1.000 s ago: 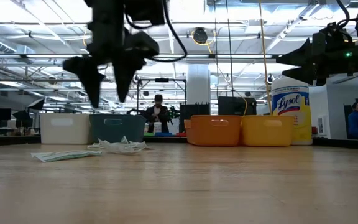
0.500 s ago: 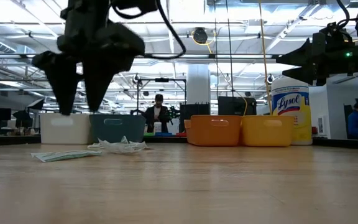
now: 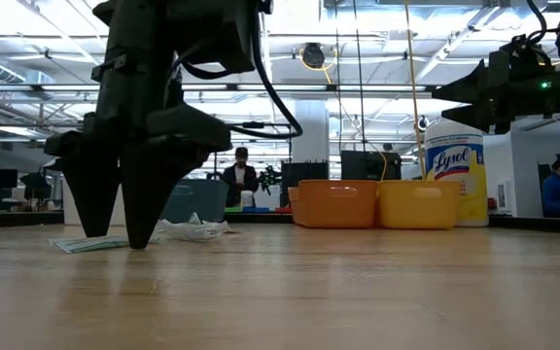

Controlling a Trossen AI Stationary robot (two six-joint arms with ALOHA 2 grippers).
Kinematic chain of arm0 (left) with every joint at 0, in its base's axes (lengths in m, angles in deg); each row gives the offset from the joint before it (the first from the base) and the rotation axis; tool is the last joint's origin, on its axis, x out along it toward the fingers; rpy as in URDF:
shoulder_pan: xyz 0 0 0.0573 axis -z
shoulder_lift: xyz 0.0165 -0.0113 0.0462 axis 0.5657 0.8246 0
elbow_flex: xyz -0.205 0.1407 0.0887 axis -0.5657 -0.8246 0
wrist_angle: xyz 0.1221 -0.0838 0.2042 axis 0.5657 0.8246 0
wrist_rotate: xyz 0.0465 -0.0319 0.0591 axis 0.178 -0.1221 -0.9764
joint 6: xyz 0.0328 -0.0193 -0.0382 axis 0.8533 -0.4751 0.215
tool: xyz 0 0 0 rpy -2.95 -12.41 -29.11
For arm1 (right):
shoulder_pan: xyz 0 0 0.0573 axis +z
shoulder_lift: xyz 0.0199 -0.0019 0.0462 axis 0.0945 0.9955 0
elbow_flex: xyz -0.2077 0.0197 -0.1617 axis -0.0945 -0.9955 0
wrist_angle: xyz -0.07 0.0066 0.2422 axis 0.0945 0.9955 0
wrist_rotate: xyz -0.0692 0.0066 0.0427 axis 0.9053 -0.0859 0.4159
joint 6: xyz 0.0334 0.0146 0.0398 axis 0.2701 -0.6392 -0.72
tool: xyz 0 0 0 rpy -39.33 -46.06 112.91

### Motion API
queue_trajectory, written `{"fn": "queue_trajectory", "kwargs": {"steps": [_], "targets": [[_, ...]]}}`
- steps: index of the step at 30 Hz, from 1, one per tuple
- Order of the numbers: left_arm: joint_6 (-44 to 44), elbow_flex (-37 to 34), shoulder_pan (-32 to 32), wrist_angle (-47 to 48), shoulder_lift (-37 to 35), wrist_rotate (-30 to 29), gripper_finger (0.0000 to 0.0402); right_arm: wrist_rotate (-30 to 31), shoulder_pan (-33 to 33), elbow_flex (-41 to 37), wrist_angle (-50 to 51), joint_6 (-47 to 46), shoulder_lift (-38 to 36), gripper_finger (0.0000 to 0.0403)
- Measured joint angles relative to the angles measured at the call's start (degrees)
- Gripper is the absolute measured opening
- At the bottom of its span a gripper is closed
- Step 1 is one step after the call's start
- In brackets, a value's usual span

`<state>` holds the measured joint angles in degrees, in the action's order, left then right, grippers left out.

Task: Pick & Place First Aid Supplies
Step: Put the bandage pack into the blue bin

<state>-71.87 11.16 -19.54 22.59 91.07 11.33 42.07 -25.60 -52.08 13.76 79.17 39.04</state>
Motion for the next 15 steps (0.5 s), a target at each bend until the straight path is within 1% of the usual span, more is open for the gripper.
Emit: {"fn": "queue_trajectory", "kwargs": {"steps": [3,6,9,12,15], "targets": [[0.9,0.1,0.0,0.0,0.2,0.0,0.0266,0.0,0.0,0.0,0.0,0.0,0.0,0.0392],[1.9,0.1,0.0,0.0,0.3,0.0,0.0233,0.0,0.0,0.0,0.0,0.0,0.0,0.0392],[1.6,-0.5,0.0,-1.0,0.2,0.1,0.018,0.0,0.0,0.0,0.0,0.0,0.0,0.0392],[1.1,-1.2,0.0,-1.2,0.2,0.1,0.0118,0.0,0.0,0.0,0.0,0.0,0.0,0.0392],[2.9,-1.5,0.0,-0.9,0.1,0.0,0.0054,0.0,0.0,0.0,0.0,0.0,0.0,0.0392]]}}
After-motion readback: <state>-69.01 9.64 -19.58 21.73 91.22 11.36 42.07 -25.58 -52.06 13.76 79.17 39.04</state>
